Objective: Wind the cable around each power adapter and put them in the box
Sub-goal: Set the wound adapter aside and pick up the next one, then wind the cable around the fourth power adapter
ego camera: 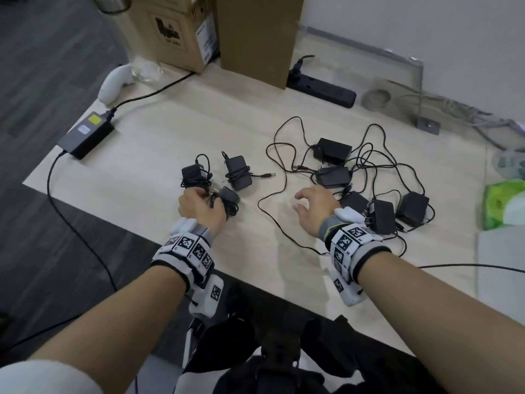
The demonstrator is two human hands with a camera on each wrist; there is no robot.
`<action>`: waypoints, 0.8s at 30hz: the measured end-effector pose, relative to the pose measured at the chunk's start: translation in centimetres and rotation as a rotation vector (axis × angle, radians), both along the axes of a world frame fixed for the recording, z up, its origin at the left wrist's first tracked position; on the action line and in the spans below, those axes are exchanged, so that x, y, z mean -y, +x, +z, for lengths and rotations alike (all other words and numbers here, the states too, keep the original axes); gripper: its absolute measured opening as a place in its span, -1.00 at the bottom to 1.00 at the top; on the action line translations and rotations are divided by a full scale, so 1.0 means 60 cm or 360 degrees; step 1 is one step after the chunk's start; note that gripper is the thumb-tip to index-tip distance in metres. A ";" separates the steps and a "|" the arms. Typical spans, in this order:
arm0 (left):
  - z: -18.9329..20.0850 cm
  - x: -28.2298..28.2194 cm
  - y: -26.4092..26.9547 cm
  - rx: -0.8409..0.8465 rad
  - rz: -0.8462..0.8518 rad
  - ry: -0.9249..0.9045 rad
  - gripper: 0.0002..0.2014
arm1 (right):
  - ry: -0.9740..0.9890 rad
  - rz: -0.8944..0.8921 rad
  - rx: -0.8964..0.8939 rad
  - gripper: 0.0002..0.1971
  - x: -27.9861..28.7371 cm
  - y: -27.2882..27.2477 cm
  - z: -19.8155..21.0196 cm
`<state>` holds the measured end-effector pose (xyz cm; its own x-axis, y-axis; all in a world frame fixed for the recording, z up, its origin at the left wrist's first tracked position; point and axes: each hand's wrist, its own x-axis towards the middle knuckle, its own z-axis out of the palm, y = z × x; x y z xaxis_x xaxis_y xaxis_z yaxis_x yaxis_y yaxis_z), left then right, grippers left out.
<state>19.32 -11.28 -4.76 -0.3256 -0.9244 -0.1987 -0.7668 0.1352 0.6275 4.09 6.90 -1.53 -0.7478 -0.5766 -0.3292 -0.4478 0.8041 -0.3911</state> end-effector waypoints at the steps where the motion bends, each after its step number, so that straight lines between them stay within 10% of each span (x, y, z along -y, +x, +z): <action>1: 0.008 -0.008 -0.006 -0.0007 0.0012 -0.0080 -0.61 | 0.0000 -0.0001 -0.0006 -0.76 -0.005 -0.002 0.001; 13: 0.012 -0.146 -0.120 0.0240 -0.1300 -0.0225 -0.55 | 0.0027 0.0027 -0.0134 -0.63 -0.095 -0.031 -0.003; 24: -0.001 -0.238 -0.185 0.0436 -0.1511 -0.0128 -0.54 | 0.0000 -0.0139 -0.0409 -0.45 -0.213 -0.057 -0.018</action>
